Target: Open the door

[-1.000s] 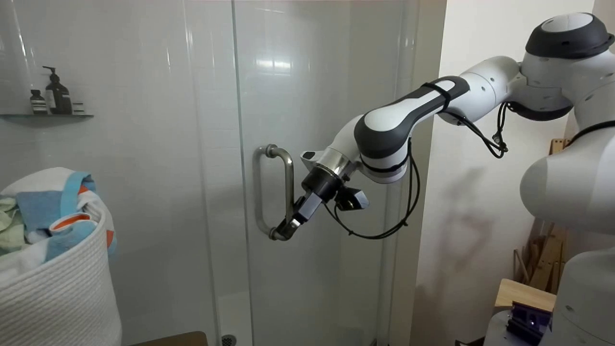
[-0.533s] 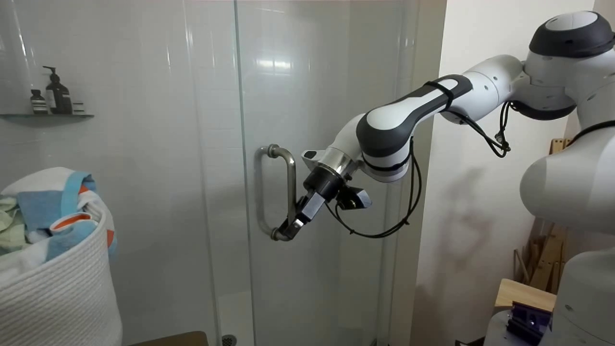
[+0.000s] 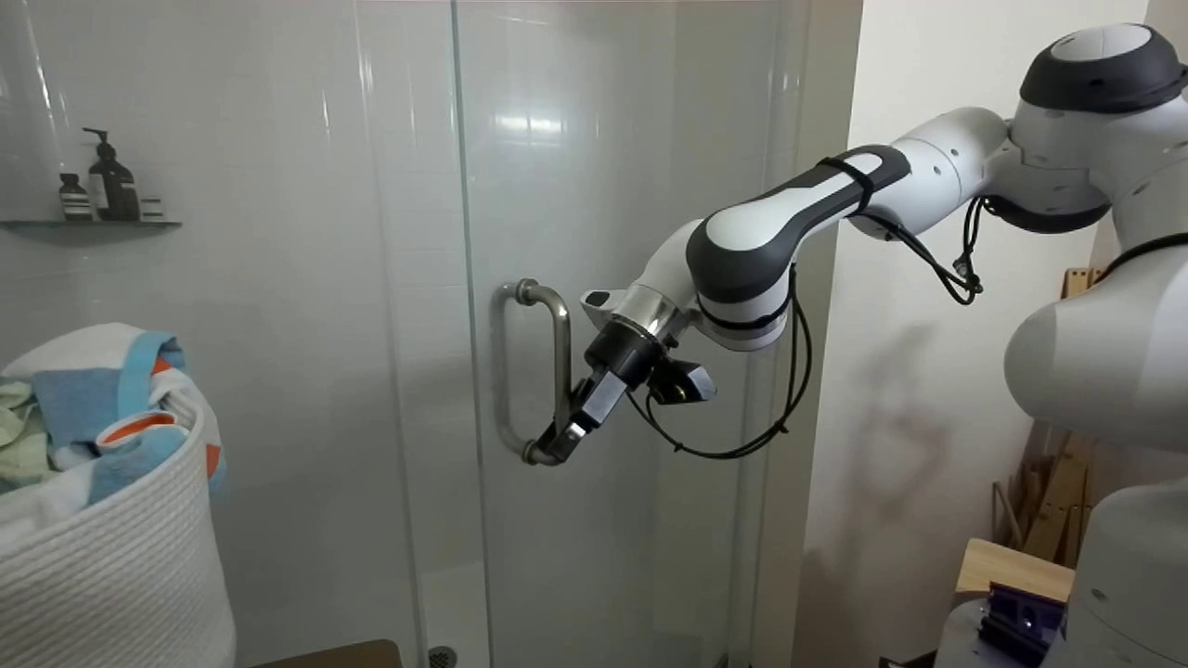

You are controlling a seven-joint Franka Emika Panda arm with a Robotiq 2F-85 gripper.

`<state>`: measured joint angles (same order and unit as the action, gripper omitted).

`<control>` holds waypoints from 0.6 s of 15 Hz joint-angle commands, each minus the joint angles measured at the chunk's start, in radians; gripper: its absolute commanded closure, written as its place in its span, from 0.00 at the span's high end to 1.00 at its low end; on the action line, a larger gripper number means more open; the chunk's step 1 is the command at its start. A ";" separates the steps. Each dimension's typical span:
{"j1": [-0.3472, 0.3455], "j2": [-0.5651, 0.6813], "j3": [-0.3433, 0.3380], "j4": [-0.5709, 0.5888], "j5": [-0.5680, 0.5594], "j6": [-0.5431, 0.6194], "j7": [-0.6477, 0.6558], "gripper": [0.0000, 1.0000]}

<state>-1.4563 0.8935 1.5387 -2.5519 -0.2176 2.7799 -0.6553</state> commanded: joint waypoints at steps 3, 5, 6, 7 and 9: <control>-0.001 -0.019 0.019 -0.043 0.023 -0.089 0.079 1.00; -0.006 -0.028 0.020 -0.046 0.021 -0.087 0.083 1.00; -0.007 -0.043 0.020 -0.044 0.017 -0.078 0.086 1.00; -0.009 -0.053 0.023 -0.041 0.015 -0.073 0.090 1.00; -0.023 -0.077 0.044 -0.038 0.012 -0.059 0.103 1.00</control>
<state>-1.4625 0.8908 1.5436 -2.5555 -0.2175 2.7745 -0.6553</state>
